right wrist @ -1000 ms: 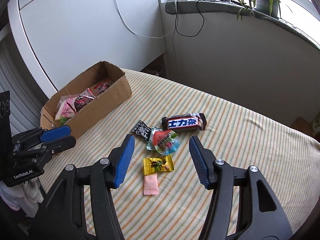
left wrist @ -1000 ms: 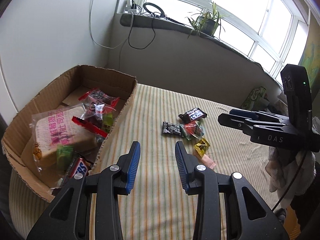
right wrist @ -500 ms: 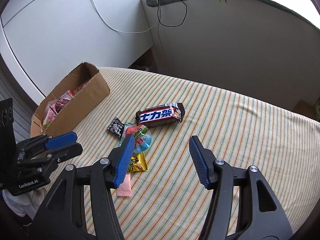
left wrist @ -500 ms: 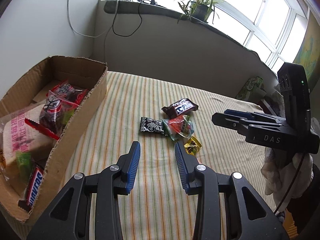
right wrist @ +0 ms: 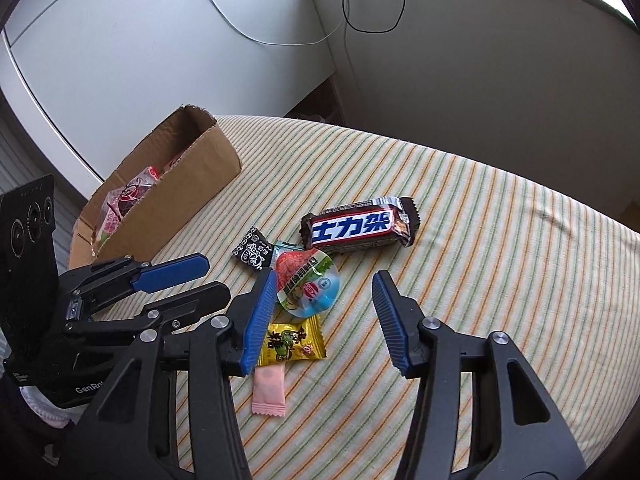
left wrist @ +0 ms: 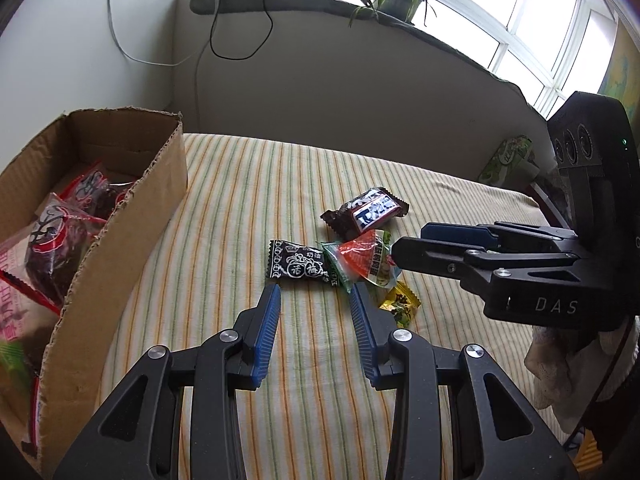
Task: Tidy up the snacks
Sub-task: 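Move both tools back over the snack pile, then grasp the black-and-white wrapped candy with the left tool while the right tool grasps the egg-shaped candy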
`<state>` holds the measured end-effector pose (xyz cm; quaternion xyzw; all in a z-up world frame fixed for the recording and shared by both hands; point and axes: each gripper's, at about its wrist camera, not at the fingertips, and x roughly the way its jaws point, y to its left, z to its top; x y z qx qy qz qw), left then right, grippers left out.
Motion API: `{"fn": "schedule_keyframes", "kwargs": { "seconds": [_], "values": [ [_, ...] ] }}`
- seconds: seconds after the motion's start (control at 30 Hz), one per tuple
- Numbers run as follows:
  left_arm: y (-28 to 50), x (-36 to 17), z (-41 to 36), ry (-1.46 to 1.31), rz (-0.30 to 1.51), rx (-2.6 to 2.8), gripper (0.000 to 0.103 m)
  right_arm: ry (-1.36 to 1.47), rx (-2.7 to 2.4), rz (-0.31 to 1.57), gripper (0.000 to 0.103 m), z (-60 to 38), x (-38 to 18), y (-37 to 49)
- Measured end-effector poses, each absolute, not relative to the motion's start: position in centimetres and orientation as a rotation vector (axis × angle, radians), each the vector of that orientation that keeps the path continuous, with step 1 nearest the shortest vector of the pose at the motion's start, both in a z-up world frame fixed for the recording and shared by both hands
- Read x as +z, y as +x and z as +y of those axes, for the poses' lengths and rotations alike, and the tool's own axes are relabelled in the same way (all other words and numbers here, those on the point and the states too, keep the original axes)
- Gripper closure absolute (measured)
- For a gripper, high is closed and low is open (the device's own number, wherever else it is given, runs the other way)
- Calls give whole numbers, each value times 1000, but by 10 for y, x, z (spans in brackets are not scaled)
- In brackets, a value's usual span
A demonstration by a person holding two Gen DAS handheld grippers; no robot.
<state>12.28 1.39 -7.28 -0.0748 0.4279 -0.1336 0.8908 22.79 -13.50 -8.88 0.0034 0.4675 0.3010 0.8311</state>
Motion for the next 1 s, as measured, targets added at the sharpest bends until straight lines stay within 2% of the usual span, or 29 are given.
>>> {"fn": "schedule_keyframes", "kwargs": {
  "seconds": [0.23,0.37,0.57,0.63,0.7,0.73,1.0],
  "values": [
    [137,-72,23,-180,880,-251,68,-24,647,994,54,-123,-95,233],
    [149,-71,26,-205,880,-243,68,-34,648,1009,64,-125,-100,235],
    [170,-72,21,-227,893,-254,69,-43,655,1008,64,-124,-102,235],
    [177,-75,16,-231,905,-274,77,-47,658,1008,65,-125,-103,235],
    [183,-79,18,-263,932,-285,78,-48,659,1007,65,-125,-103,235],
    [186,-82,20,-282,945,-286,82,-48,656,1006,65,-125,-103,235],
    [176,-89,26,-288,987,-318,87,-60,625,998,66,-136,-101,234]
  ]
}}
